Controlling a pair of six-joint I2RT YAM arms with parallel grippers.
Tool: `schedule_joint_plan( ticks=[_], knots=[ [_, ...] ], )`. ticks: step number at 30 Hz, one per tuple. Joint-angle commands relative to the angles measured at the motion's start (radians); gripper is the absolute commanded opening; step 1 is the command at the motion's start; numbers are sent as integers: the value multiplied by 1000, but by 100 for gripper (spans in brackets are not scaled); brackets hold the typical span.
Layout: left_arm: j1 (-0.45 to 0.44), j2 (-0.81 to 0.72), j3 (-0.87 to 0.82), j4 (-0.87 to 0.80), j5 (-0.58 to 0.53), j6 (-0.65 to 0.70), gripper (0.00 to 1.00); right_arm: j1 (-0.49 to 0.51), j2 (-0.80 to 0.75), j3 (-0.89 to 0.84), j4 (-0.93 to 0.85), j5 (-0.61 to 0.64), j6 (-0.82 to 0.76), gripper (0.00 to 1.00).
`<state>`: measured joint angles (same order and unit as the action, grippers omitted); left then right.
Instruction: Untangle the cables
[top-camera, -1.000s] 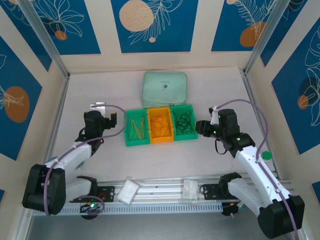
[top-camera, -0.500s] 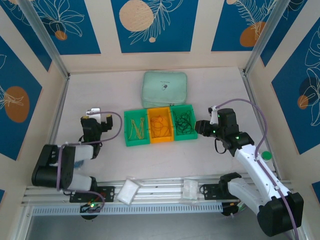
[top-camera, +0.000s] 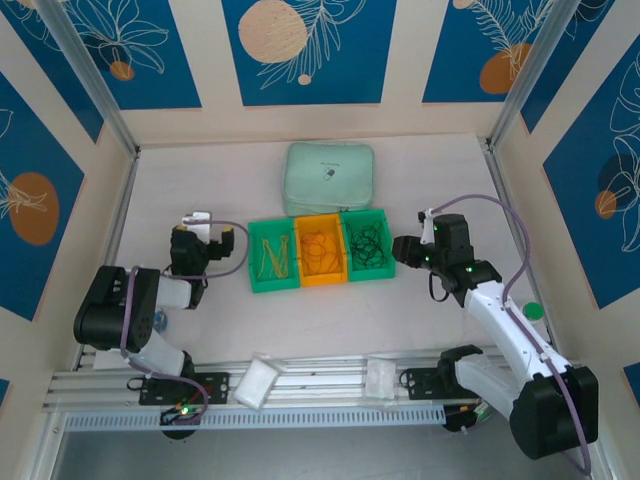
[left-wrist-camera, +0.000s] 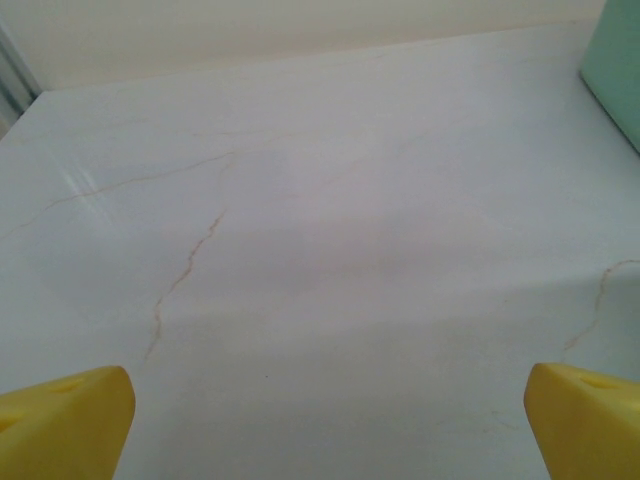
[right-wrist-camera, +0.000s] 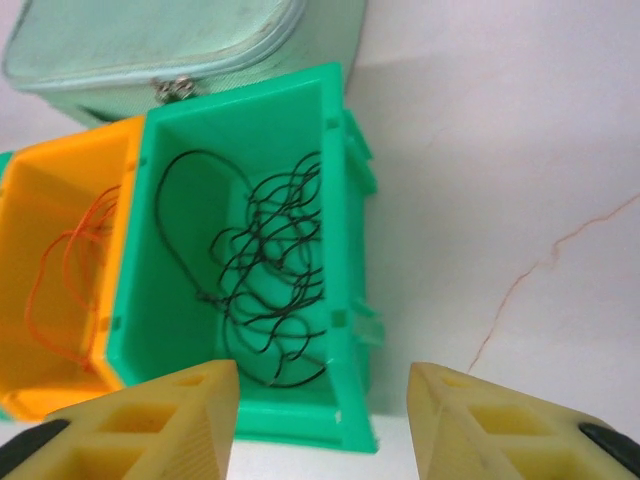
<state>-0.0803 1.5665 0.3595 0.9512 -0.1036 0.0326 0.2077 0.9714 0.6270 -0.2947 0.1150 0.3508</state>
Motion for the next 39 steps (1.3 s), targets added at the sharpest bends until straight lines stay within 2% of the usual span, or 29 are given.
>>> schedule_joint_plan(
  ticks=[1, 6, 13, 24, 30, 36, 39],
  knots=[
    [11, 2, 18, -11, 54, 21, 99, -27, 1, -47, 138, 95, -52, 53],
    [10, 1, 17, -12, 54, 21, 100, -101, -20, -154, 341, 142, -111, 63],
    [10, 0, 17, -12, 54, 22, 100, -209, 3, -352, 743, 47, -104, 65],
    [8, 1, 15, -11, 53, 23, 100, -234, 293, -380, 1164, -7, -162, 65],
    [8, 0, 16, -12, 53, 23, 100, -251, 400, -357, 1260, -58, -205, 66],
    [8, 0, 15, -12, 54, 23, 100, -252, 587, -390, 1510, -91, -205, 66],
    [8, 0, 16, -12, 54, 23, 100, -256, 557, -371, 1420, -89, -206, 66]
  ],
)
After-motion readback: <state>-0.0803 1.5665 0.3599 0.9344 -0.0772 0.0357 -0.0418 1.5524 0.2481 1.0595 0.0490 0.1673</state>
